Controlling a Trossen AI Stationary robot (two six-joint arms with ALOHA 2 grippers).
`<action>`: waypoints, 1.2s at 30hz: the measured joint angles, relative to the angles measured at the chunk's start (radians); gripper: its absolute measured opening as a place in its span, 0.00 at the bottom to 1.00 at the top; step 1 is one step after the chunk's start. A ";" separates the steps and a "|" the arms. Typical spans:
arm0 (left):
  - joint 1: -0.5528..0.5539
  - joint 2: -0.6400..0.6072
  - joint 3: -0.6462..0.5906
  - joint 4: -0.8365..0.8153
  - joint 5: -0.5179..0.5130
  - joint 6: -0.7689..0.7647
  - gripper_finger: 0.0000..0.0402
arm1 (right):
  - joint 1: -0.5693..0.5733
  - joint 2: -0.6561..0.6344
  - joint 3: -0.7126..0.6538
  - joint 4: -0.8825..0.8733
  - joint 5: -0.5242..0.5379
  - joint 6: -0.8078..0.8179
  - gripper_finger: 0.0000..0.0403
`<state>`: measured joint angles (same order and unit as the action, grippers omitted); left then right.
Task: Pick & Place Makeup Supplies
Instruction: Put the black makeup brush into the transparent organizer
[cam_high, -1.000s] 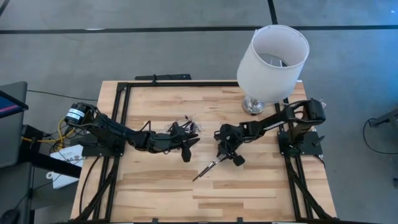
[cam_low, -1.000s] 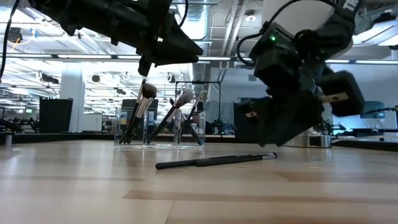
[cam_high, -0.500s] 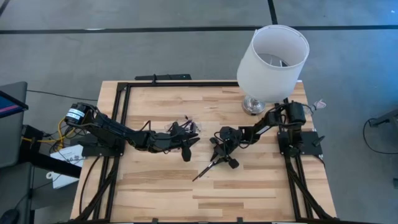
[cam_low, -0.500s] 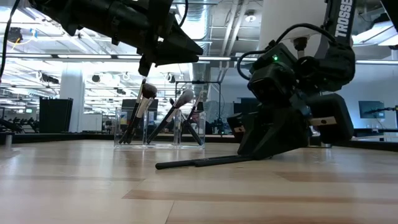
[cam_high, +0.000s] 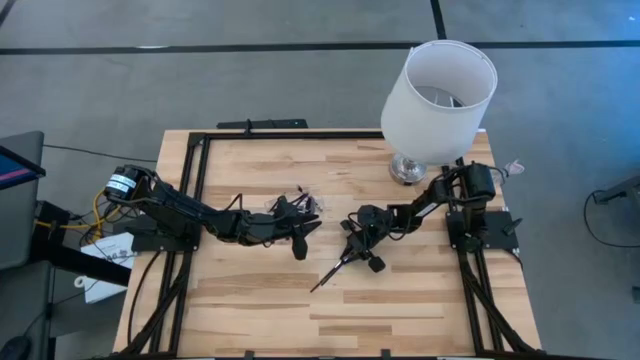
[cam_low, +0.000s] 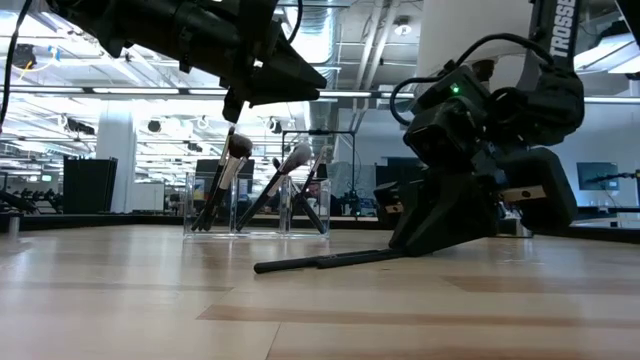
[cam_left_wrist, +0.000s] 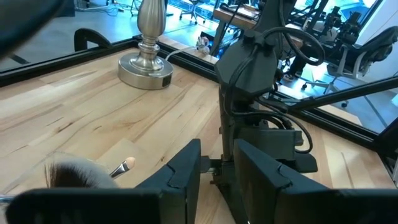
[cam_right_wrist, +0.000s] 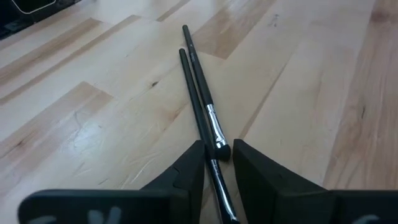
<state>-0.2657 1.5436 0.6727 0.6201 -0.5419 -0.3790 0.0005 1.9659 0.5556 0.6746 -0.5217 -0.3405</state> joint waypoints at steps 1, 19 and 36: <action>0.000 0.000 0.000 0.000 0.000 0.000 0.23 | 0.002 0.000 0.000 0.000 0.001 0.000 0.20; -0.002 0.000 0.000 -0.002 0.000 0.000 0.23 | 0.003 -0.140 -0.002 -0.275 0.085 0.000 0.18; -0.002 0.000 0.000 0.002 0.000 -0.003 0.23 | 0.027 -0.150 -0.024 -0.232 0.035 0.059 0.18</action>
<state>-0.2676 1.5436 0.6727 0.6216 -0.5419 -0.3823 0.0277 1.8157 0.5317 0.4427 -0.4869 -0.2815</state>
